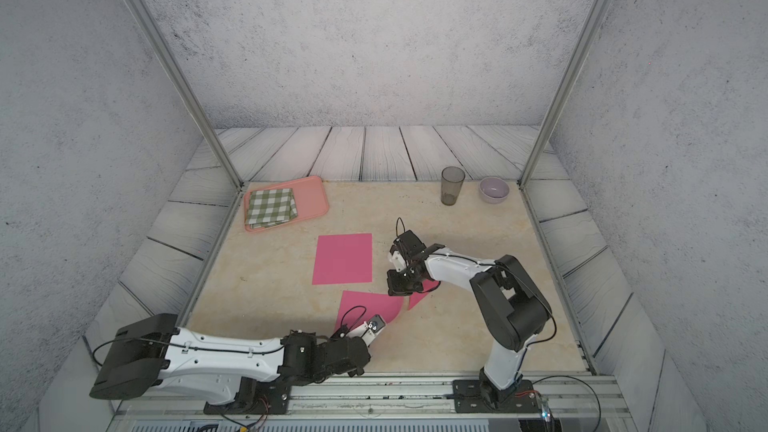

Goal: Fold the square paper diagonally
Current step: Fold the paper at the center of the board.

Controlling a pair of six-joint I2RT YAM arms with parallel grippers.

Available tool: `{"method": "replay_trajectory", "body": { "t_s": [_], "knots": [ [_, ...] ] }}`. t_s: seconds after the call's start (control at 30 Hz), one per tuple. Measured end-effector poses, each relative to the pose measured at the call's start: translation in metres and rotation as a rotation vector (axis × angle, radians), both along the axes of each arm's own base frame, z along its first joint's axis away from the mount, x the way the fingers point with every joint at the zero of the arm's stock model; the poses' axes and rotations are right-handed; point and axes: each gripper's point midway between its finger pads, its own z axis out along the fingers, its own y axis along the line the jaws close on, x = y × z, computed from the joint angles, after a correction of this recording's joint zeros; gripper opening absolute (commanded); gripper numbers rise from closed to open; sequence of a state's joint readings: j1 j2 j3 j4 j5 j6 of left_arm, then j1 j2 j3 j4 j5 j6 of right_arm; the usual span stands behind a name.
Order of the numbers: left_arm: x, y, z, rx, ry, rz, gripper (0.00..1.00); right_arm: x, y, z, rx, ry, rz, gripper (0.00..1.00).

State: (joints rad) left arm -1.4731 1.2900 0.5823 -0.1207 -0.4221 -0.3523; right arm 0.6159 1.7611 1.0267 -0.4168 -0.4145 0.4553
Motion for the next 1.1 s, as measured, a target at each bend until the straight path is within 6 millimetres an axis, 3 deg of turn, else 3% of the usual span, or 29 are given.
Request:
{"method": "replay_trajectory", "body": {
  "t_s": [0.27, 0.6, 1.1],
  "knots": [
    [0.004, 0.004, 0.0, 0.007, -0.011, 0.027, 0.03, -0.007, -0.001, -0.017, 0.002, 0.03, 0.002, 0.0],
    [0.017, 0.013, -0.002, 0.025, -0.036, 0.094, 0.03, -0.009, 0.0, -0.018, 0.059, 0.005, -0.021, 0.0],
    [0.053, 0.043, -0.011, 0.055, -0.02, 0.264, 0.03, -0.009, 0.0, -0.017, 0.069, -0.002, -0.033, 0.0]
  ]
}}
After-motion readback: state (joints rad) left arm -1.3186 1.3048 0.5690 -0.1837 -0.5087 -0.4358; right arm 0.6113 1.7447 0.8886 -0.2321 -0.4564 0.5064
